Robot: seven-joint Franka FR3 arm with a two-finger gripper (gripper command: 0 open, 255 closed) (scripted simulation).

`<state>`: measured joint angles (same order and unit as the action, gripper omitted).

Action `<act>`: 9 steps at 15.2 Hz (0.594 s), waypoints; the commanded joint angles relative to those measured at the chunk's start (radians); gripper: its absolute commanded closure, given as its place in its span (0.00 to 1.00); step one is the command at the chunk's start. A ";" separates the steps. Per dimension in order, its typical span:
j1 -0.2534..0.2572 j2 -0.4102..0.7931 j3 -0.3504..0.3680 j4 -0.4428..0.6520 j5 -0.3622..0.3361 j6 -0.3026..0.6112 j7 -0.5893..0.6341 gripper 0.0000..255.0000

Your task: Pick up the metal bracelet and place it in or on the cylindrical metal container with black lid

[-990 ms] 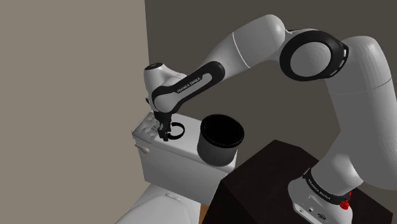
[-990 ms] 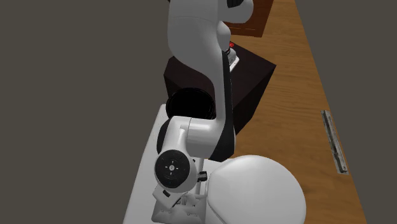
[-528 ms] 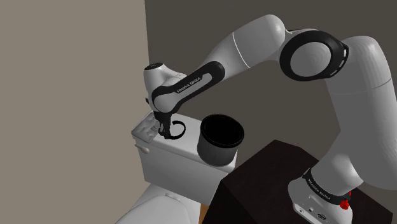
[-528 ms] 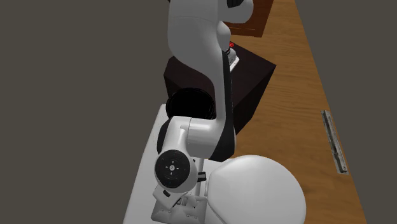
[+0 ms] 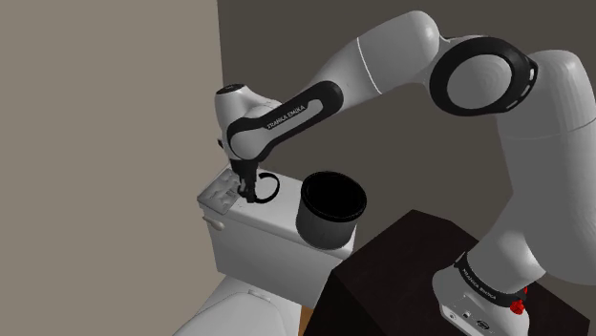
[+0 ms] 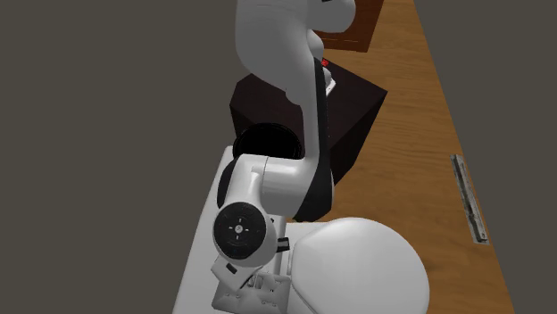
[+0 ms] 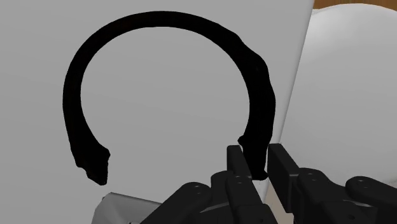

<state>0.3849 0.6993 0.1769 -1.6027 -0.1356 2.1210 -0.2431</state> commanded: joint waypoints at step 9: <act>-0.007 -0.080 0.010 0.012 0.014 -0.091 -0.008 1.00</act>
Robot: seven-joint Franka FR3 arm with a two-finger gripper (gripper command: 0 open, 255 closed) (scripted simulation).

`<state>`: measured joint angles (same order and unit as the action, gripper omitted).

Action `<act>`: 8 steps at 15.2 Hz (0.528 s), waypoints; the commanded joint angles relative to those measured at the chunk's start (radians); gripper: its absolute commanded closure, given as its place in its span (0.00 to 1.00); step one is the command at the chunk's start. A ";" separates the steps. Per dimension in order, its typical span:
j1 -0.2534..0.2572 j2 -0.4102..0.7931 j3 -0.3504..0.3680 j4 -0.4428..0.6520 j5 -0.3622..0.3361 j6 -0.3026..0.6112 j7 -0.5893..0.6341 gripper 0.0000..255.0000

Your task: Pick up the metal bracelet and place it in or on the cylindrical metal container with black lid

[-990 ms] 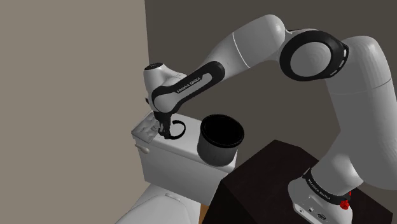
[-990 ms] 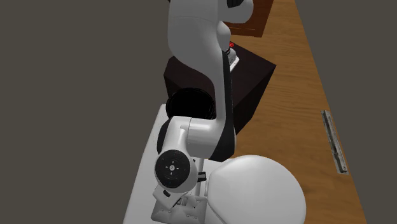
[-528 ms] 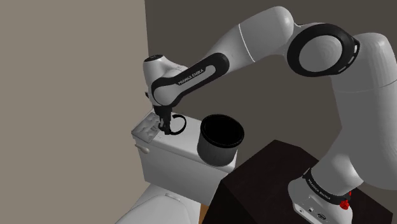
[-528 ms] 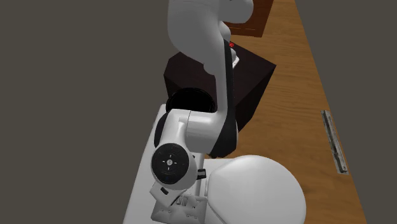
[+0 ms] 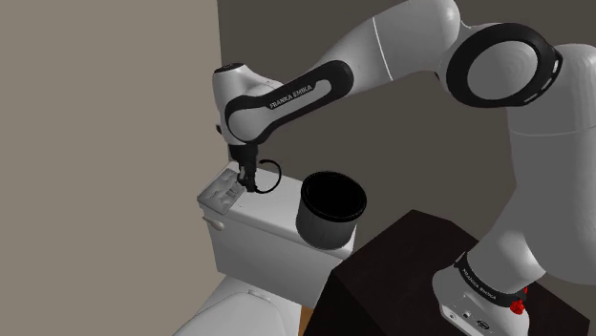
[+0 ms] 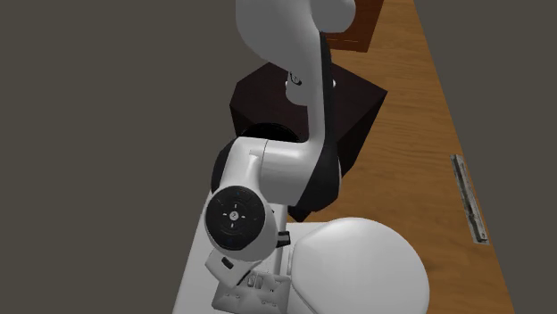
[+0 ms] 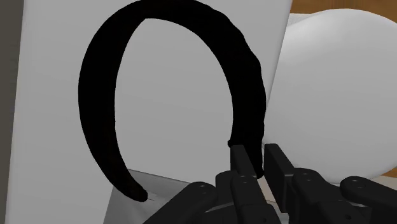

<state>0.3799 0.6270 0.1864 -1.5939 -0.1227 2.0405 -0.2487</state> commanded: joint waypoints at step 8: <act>-0.005 -0.061 0.007 0.029 0.012 -0.090 -0.009 1.00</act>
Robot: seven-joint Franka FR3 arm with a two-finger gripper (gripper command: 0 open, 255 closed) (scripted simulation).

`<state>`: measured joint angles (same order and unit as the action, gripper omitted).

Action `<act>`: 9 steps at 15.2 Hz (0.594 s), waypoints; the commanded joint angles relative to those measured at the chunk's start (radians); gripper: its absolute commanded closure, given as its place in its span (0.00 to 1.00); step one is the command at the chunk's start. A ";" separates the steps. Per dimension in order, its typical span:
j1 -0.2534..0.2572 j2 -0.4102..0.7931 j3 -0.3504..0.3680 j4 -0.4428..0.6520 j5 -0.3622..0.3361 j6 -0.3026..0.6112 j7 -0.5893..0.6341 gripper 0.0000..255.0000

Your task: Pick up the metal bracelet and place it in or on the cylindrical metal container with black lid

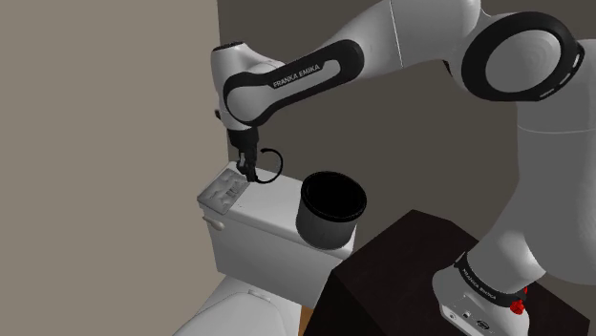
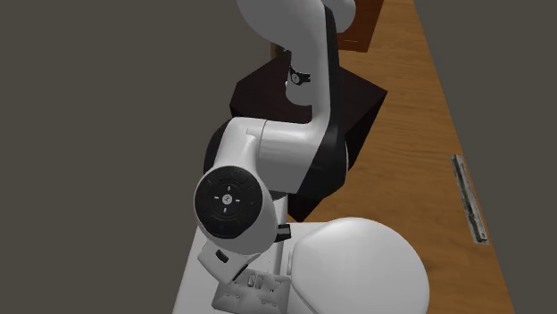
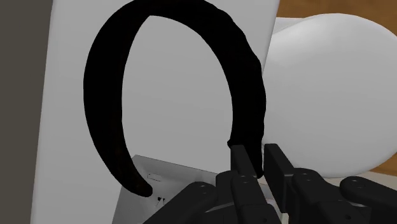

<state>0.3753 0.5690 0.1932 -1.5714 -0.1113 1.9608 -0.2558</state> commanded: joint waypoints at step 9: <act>-0.003 -0.051 0.006 0.056 0.011 -0.107 -0.008 1.00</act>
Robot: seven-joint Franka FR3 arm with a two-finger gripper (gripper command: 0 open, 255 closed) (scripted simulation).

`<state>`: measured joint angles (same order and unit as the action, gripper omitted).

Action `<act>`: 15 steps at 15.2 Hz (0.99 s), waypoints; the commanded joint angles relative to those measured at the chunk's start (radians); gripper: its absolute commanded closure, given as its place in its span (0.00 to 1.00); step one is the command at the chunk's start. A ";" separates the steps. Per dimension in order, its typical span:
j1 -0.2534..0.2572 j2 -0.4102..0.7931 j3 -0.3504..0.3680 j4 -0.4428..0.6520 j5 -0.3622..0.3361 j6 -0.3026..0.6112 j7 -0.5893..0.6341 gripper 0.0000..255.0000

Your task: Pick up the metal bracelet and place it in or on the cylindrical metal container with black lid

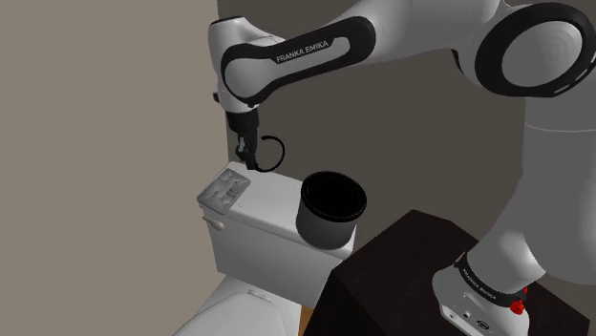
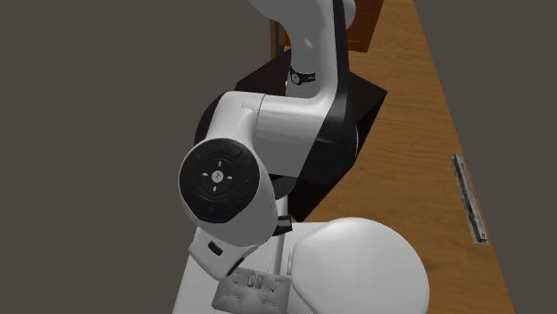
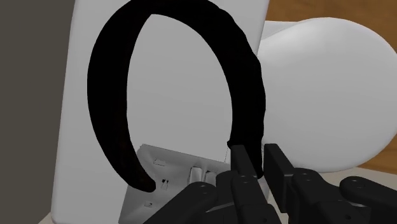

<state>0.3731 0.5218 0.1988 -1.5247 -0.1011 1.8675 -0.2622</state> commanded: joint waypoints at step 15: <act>-0.032 -0.262 0.015 -0.236 0.046 -0.022 -0.020 1.00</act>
<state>0.3457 0.3120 0.2107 -1.6842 -0.0643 1.8208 -0.2822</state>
